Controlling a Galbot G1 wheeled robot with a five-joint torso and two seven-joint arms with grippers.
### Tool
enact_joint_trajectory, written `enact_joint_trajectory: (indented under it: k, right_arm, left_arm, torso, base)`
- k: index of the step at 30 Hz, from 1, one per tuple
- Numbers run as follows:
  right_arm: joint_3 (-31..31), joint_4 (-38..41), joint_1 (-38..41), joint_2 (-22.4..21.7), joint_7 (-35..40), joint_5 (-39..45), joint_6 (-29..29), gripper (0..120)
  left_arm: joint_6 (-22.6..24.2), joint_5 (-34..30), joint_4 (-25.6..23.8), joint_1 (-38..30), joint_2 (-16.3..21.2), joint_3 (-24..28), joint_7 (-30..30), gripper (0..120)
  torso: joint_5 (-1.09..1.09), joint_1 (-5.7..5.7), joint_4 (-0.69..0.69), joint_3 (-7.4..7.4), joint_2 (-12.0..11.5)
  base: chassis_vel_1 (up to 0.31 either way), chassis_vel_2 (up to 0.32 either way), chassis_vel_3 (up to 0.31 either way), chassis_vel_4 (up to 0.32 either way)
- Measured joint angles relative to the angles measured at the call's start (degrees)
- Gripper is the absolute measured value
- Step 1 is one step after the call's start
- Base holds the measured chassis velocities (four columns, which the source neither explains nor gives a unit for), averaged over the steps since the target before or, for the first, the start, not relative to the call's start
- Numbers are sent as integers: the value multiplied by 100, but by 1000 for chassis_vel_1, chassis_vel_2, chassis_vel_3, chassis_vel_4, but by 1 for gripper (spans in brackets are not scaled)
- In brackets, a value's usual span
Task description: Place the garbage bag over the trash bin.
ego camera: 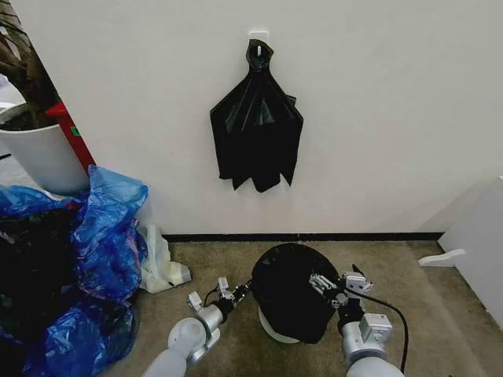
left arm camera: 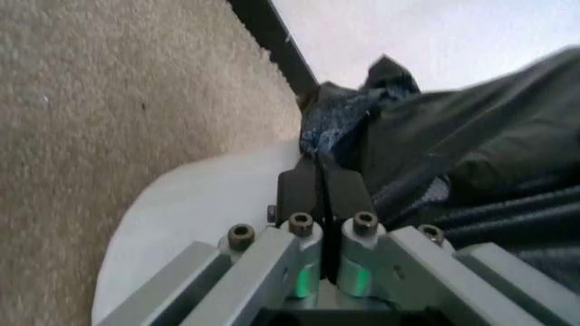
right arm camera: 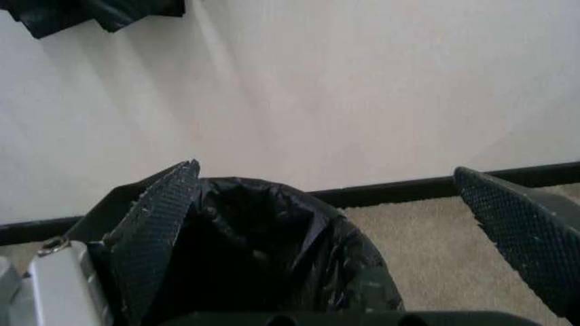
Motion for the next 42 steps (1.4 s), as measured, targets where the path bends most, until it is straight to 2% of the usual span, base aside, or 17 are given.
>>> enact_joint_trajectory:
  k: [5, 6, 11, 13, 15, 18, 20, 21, 22, 26, 29, 33, 34, 38, 42]
  right_arm:
    - [45, 154, -8, 2, 12, 160, 0, 100]
    - [45, 154, -8, 2, 12, 160, 0, 100]
    - [205, 453, -171, -57, -160, 693, 240, 100]
    - [321, 497, -256, -76, -387, 832, 352, 100]
    - [612, 584, -410, -103, -832, 1189, 425, 100]
    - [1572, 693, -871, -199, -2254, 2582, 354, 100]
    - [2128, 536, -1134, -295, -3247, 3518, 105, 100]
    - [2128, 536, -1134, -295, -3247, 3518, 105, 100]
    - [2489, 325, -1308, -377, -3973, 4048, -144, 100]
    - [3187, -367, -1637, -559, -5365, 4691, -555, 100]
    - [3352, -725, -1717, -602, -5860, 4724, -660, 100]
    - [3355, -1613, -1750, -627, -6868, 4505, -810, 100]
    - [3355, -1613, -1750, -627, -6868, 4505, -810, 100]
    - [2854, -2436, -1420, -507, -7456, 4168, -818, 100]
    - [2622, -2900, -1145, -406, -7993, 3919, -847, 100]
  left_arm:
    - [-72, 94, -449, 258, 170, -138, -25, 21]
    - [-72, 94, -449, 258, 170, -138, -25, 21]
    - [-93, 83, -632, 453, 371, -354, -7, 44]
    - [-93, 86, -647, 479, 389, -420, 15, 47]
    - [-91, 90, -707, 520, 419, -509, 50, 54]
    - [-97, 199, -1010, 631, 482, -715, 98, 69]
    - [-218, 534, -1203, 682, 502, -815, 133, 76]
    - [-218, 534, -1203, 682, 502, -815, 133, 76]
    - [-382, 932, -1319, 710, 501, -885, 163, 81]
    - [-782, 2094, -1844, 814, 483, -1152, 276, 97]
    - [-880, 2362, -2135, 867, 495, -1267, 304, 100]
    - [-918, 2604, -2725, 970, 553, -1494, 327, 100]
    - [-918, 2604, -2725, 970, 553, -1494, 327, 100]
    - [-884, 2583, -3139, 1047, 585, -1554, 304, 100]
    - [-867, 2607, -3316, 1073, 585, -1556, 302, 100]
  torso:
    - [1, 0, 0, 0, 0]
    - [1, 0, 0, 0, 0]
    - [1, 0, 1, 0, 0]
    - [2, 0, 1, 0, 0]
    - [1, 0, 1, 0, 0]
    - [0, 0, 0, 0, 0]
    - [0, 0, 0, 0, 0]
    - [0, 0, 0, 0, 0]
    - [2, 0, -1, 0, 0]
    - [2, 0, 0, 0, 0]
    - [1, 0, -1, 0, 0]
    - [0, 0, 0, 0, 0]
    - [0, 0, 0, 0, 0]
    - [2, 0, 0, 0, 0]
    - [0, 0, 1, 0, 0]
  base:
    - [0, 0, 0, 0]
    - [0, 0, 0, 0]
    - [0, 0, 0, 0]
    - [0, 0, 0, 0]
    - [0, 0, 0, 0]
    - [0, 0, 0, 0]
    - [0, 0, 0, 0]
    - [0, 0, 0, 0]
    - [0, 0, 0, 0]
    - [0, 0, 0, 0]
    - [0, 0, 0, 0]
    - [0, 0, 0, 0]
    - [0, 0, 0, 0]
    - [0, 0, 0, 0]
    - [0, 0, 0, 0]
